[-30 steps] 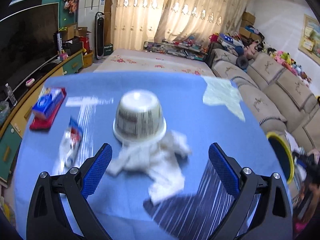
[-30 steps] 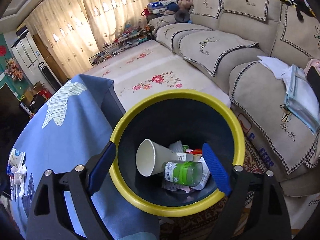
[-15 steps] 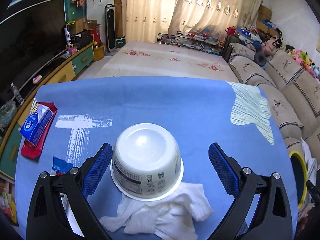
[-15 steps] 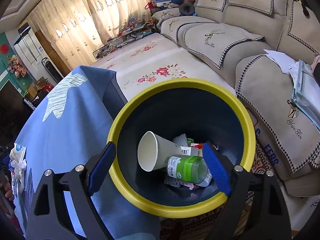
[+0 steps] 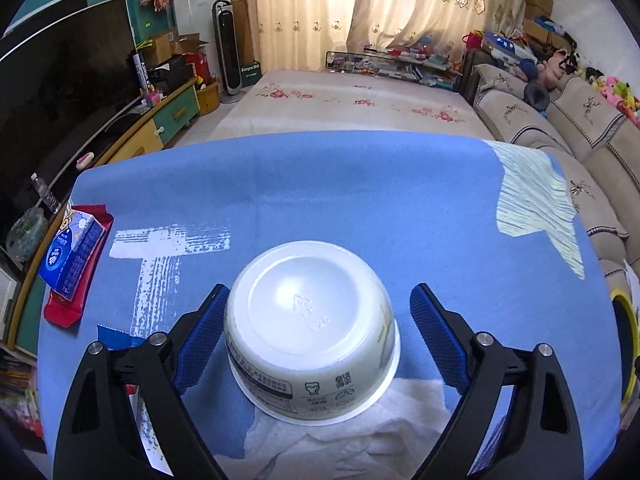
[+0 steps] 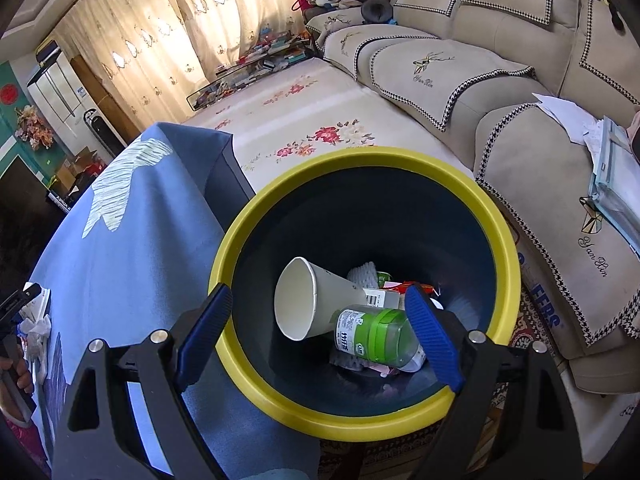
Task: Collect trash
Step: 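Reach the left tool to the upturned white bowl and grasp it, then carry the white bowl over the yellow bin and open the left tool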
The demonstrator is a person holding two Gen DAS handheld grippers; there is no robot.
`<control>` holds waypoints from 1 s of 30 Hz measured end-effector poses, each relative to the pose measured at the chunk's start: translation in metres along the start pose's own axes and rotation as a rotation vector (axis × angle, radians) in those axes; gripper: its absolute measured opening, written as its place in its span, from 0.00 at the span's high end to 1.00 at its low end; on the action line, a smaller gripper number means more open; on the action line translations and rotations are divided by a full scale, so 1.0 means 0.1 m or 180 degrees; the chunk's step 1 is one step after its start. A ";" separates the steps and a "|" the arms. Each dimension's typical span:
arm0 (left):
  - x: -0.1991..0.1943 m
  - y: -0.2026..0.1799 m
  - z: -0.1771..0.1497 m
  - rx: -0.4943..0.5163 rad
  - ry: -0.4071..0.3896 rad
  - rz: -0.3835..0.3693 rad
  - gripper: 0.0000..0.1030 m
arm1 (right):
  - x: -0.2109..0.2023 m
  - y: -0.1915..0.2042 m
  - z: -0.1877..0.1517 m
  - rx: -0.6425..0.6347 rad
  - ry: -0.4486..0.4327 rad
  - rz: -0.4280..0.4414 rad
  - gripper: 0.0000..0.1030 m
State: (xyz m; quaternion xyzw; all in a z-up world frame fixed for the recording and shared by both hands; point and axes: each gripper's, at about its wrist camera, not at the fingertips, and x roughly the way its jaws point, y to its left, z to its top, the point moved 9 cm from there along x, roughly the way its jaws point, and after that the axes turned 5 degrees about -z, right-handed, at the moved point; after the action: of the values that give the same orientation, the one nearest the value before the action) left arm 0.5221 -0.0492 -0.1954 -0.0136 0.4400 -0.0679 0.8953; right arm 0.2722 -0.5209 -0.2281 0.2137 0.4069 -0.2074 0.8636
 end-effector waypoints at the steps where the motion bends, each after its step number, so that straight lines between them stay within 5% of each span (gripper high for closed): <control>1: 0.01 0.01 0.00 -0.0004 0.0007 0.0012 0.17 | 0.00 0.00 0.00 -0.0003 0.0002 0.0000 0.19; 10: -0.11 0.02 -0.01 0.0002 -0.0043 -0.0018 0.23 | -0.01 0.01 0.00 0.0003 -0.0015 0.0029 0.19; 18: -0.76 -0.18 0.18 0.0095 -0.0368 -0.0156 0.23 | -0.13 0.00 0.00 0.0014 -0.0070 0.0100 0.19; 24: -1.23 -0.78 0.13 0.0372 -0.0489 -0.0406 0.23 | -0.29 -0.13 0.03 0.0047 -0.0164 0.0121 0.19; 30: -1.39 -1.80 -0.16 0.0808 -0.0378 -0.0875 0.23 | -0.43 -0.43 0.00 0.0064 -0.0203 0.0016 0.19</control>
State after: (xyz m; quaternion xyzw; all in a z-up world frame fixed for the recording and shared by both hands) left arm 0.4055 -0.2083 -0.0809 0.0355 0.3684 -0.2434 0.8965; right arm 0.2241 -0.5484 -0.2030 0.2168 0.3764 -0.2160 0.8744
